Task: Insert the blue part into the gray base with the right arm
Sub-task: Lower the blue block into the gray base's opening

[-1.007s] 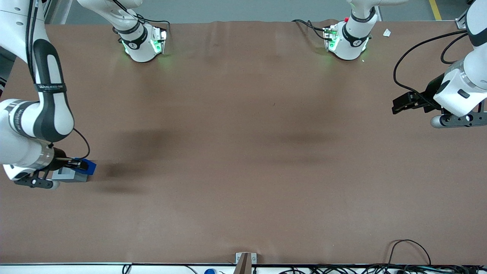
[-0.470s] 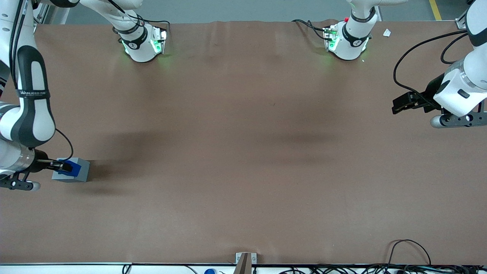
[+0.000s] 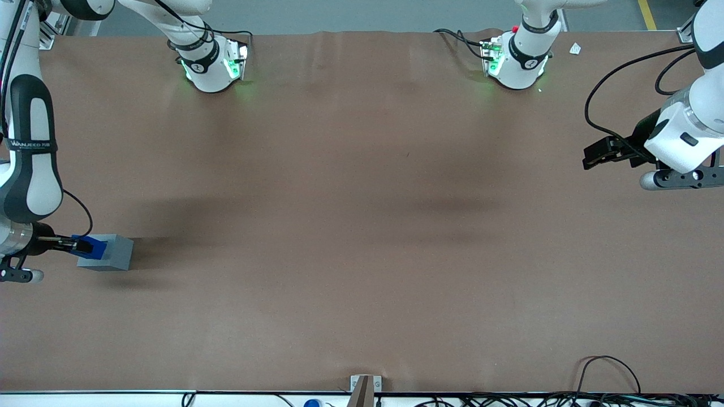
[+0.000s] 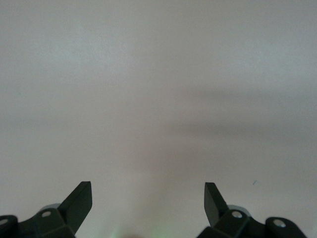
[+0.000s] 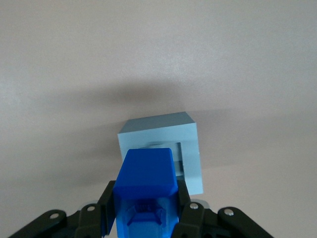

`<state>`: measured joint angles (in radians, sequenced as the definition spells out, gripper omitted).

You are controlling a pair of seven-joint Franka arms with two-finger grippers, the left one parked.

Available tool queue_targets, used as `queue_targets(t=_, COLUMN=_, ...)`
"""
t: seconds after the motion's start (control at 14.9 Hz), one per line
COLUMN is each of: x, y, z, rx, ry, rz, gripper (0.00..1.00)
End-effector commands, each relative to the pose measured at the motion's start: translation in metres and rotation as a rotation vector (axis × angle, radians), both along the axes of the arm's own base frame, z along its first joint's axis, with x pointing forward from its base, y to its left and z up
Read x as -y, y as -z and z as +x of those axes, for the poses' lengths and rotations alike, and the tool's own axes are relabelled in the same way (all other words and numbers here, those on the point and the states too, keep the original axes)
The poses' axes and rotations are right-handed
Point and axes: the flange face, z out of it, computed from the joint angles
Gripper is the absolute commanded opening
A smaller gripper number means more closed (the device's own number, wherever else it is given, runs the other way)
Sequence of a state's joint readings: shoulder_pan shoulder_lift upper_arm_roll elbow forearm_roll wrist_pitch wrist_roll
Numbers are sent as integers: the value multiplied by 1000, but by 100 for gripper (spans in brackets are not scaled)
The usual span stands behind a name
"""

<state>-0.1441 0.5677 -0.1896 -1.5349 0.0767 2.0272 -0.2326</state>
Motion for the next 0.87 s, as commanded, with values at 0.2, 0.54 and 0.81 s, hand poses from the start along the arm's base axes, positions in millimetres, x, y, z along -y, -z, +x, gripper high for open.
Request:
queue_targets(t=0.2, x=16, y=17, z=-2, rx=-31, ry=-67, rz=6, gripper=1)
queue_targets(t=0.54, x=16, y=26, z=-2, rx=-45, ry=-94, rz=11, gripper=1)
queue_targets(t=0.81, x=13, y=27, z=-1, rx=-48, ry=-97, rz=12, gripper=1)
